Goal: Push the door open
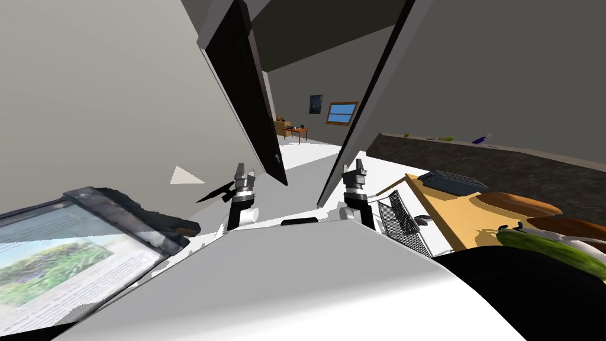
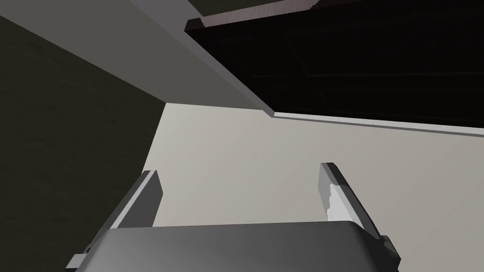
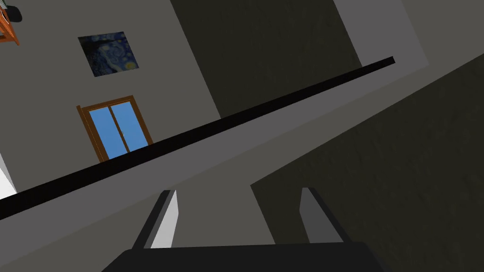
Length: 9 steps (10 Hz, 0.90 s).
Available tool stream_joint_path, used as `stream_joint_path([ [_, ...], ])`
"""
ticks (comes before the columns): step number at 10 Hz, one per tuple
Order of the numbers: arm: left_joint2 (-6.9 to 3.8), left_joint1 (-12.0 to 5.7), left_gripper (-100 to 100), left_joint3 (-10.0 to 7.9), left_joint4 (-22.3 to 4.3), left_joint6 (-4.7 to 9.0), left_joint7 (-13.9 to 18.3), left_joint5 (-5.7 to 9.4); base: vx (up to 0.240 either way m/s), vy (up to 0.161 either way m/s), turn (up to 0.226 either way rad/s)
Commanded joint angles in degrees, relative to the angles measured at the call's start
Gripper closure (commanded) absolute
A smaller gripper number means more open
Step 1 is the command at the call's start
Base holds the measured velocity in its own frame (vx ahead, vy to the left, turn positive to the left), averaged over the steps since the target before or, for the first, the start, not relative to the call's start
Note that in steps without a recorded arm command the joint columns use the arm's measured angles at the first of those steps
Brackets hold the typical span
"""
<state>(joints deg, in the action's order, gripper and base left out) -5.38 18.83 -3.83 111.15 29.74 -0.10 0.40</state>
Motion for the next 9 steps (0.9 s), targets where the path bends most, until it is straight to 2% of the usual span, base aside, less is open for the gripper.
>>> stream_joint_path([
  [1,-0.06,-0.93,-100,-0.03,-2.40,0.65,-0.17,0.19,0.079,0.081,-0.096],
  [9,-0.47,-4.42,-100,-0.23,-12.02,2.62,-0.67,1.36,0.066,0.107,-0.140],
])
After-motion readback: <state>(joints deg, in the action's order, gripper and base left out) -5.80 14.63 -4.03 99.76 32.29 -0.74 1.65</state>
